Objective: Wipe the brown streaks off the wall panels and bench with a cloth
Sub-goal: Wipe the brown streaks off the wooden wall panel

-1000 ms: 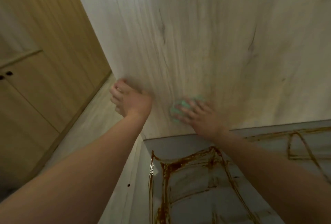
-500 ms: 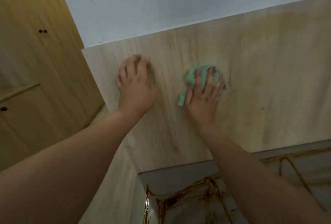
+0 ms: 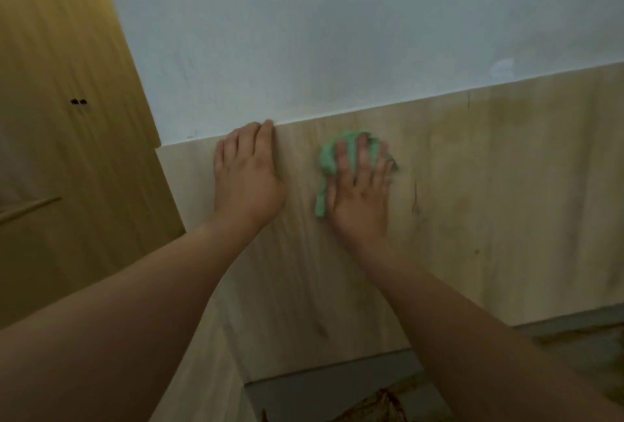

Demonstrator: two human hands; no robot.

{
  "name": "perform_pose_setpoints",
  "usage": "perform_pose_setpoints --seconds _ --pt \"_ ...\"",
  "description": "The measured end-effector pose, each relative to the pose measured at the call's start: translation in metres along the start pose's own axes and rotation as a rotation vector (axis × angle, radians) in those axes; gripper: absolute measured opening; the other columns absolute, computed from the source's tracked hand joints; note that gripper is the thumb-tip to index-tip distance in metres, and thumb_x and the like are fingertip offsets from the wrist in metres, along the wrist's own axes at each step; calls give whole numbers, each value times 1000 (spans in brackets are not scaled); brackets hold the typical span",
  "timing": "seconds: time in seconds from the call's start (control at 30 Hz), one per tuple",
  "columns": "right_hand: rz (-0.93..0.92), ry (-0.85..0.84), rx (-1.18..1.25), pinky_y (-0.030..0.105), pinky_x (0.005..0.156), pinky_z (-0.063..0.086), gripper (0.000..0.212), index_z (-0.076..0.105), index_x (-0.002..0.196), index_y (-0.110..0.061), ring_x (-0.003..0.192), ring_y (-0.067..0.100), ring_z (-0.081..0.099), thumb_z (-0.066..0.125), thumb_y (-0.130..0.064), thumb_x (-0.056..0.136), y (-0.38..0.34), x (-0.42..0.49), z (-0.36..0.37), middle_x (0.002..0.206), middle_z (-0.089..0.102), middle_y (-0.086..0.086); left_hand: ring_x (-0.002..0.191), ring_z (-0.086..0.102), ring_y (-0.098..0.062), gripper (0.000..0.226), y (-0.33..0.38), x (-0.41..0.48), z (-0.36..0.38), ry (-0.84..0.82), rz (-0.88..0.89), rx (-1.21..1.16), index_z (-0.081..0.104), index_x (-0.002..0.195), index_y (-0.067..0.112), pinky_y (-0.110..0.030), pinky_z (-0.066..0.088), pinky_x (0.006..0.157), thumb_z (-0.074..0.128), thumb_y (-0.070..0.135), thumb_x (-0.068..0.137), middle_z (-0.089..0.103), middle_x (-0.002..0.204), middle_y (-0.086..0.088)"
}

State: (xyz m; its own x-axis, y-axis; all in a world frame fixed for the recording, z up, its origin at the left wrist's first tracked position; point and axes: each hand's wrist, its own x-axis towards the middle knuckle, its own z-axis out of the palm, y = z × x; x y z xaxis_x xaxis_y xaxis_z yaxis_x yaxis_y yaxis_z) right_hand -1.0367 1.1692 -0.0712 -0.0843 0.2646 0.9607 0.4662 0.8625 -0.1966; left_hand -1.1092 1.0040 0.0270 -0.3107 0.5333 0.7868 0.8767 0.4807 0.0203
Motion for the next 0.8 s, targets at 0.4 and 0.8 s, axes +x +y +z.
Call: perform_pose_setpoints --seconds 0.4,0.8 --pt "233 90 -25 58 126 12 62 24 164 -22 156 46 16 37 -43 107 -13 34 4 170 20 15 122 45 -27 54 -9 26 -9 72 -45 -208 64 125 12 -43 41 104 53 2 72 58 127 -5" --pt "83 61 17 58 126 15 65 28 163 -24 156 45 17 47 -42 103 -30 42 3 170 22 13 117 44 -18 51 -9 25 -11 78 -64 -373 67 119 16 -45 40 107 33 34 85 60 122 2"
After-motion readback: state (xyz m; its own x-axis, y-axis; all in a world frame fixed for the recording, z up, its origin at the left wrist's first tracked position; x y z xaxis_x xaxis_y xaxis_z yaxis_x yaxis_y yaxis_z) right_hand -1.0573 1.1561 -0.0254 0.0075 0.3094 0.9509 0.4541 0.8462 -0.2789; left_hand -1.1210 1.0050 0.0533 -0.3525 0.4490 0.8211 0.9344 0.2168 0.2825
